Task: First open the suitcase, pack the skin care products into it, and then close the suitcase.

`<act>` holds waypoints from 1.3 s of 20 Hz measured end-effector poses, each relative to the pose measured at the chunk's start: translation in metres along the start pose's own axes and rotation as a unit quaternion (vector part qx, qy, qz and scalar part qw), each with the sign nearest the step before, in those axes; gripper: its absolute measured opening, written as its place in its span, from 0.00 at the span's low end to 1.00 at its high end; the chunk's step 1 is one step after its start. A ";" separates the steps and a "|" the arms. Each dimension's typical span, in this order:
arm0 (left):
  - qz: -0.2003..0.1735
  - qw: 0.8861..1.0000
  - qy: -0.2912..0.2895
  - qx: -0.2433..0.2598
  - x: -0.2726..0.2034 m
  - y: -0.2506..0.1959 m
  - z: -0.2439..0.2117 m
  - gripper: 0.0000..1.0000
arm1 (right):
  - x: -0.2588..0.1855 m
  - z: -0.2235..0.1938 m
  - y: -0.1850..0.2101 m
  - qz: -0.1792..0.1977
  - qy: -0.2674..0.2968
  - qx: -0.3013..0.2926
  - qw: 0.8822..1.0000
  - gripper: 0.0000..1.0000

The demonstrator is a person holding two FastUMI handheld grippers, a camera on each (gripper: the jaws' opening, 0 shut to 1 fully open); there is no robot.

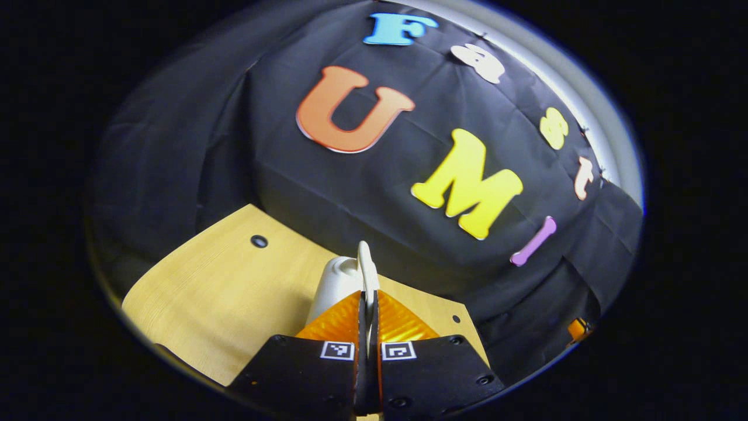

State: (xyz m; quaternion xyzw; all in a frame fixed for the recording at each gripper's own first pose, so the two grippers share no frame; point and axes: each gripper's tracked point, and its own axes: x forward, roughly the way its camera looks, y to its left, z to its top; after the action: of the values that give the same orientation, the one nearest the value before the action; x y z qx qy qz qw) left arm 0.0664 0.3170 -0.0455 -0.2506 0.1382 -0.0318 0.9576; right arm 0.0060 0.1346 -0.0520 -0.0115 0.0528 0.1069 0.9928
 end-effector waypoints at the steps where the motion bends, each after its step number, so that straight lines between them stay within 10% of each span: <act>1: -0.003 1.000 0.003 0.021 0.002 -0.016 -0.007 0.03 | 0.001 0.002 -0.004 0.002 -0.003 -0.002 1.000 0.80; 13: -0.055 0.986 0.105 0.115 0.062 -0.163 -0.151 0.03 | 0.001 -0.004 -0.059 -0.010 0.001 0.007 1.000 0.80; 26: -0.008 0.942 0.248 0.227 0.099 -0.168 -0.282 0.04 | 0.004 -0.035 -0.098 -0.012 0.030 0.041 0.999 0.80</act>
State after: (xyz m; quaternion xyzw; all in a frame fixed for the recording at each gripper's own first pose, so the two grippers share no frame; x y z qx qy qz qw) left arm 0.0839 0.0246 -0.2234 -0.0118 0.3582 -0.1306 0.9244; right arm 0.0271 0.0382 -0.0858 0.0257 0.0867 0.0919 0.9917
